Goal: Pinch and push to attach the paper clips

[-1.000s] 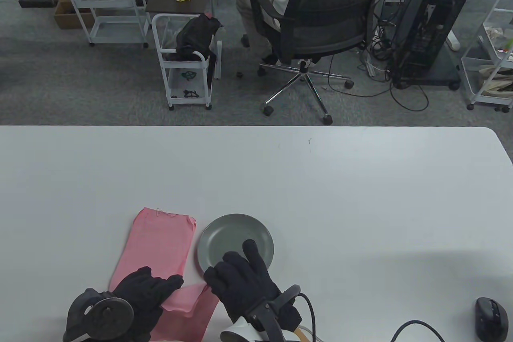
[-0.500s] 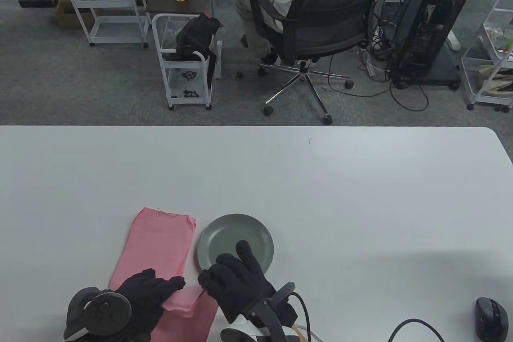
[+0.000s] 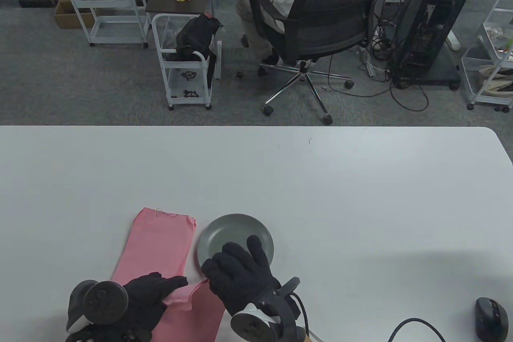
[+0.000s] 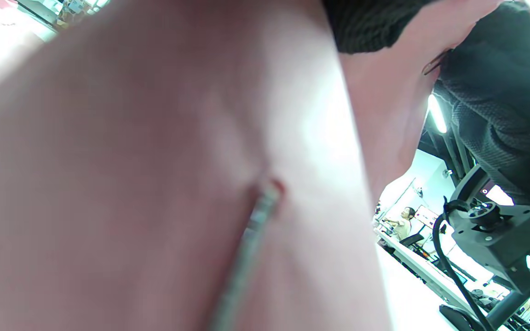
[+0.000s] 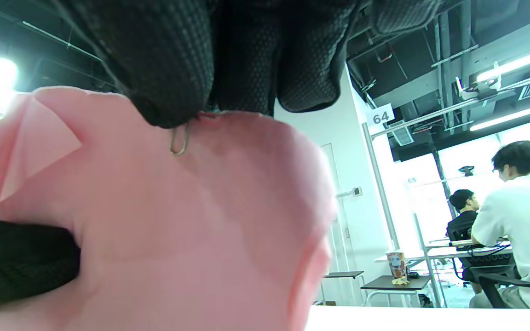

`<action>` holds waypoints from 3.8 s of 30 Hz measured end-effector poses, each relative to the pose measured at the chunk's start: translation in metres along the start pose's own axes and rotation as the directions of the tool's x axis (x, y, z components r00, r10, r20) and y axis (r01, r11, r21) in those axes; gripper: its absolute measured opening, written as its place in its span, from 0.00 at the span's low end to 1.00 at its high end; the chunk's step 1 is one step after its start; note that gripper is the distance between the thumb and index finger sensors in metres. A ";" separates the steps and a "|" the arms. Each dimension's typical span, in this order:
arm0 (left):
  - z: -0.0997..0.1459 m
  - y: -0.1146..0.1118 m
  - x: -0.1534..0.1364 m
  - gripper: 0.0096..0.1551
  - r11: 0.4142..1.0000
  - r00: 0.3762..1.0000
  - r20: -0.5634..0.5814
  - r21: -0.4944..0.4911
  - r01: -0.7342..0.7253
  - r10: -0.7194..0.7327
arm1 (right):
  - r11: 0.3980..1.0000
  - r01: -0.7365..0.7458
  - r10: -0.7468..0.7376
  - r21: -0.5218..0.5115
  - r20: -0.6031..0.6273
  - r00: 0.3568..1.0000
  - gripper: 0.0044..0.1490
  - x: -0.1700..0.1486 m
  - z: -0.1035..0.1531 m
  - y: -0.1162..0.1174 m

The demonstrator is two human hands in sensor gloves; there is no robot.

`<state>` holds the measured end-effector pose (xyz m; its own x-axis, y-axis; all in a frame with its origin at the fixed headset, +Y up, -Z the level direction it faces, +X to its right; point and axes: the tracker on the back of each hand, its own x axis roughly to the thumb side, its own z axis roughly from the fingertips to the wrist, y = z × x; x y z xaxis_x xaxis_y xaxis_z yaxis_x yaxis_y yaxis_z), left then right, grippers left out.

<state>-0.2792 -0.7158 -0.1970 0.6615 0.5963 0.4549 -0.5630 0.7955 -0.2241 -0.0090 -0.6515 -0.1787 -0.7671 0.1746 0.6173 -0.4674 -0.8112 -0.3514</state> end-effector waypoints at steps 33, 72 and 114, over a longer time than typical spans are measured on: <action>-0.006 0.000 -0.030 0.25 0.985 0.981 -0.100 0.061 -0.159 0.164 | 0.937 0.273 -0.182 0.220 -0.359 0.915 0.59 -0.039 0.001 0.046; 0.012 0.087 -0.083 0.24 0.930 0.759 -0.539 0.253 -0.267 0.365 | 0.711 0.701 -0.582 -0.052 -0.603 0.545 0.32 -0.093 0.018 0.062; -0.005 0.028 0.014 0.51 0.911 0.884 -0.245 0.010 0.413 -0.399 | 0.934 0.160 0.020 0.320 -0.494 0.869 0.52 -0.072 0.016 0.054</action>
<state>-0.2837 -0.6847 -0.2011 0.9303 0.2364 0.2805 -0.2441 0.9697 -0.0074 0.0285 -0.7170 -0.2309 -0.8934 0.4111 0.1812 -0.4187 -0.9081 -0.0042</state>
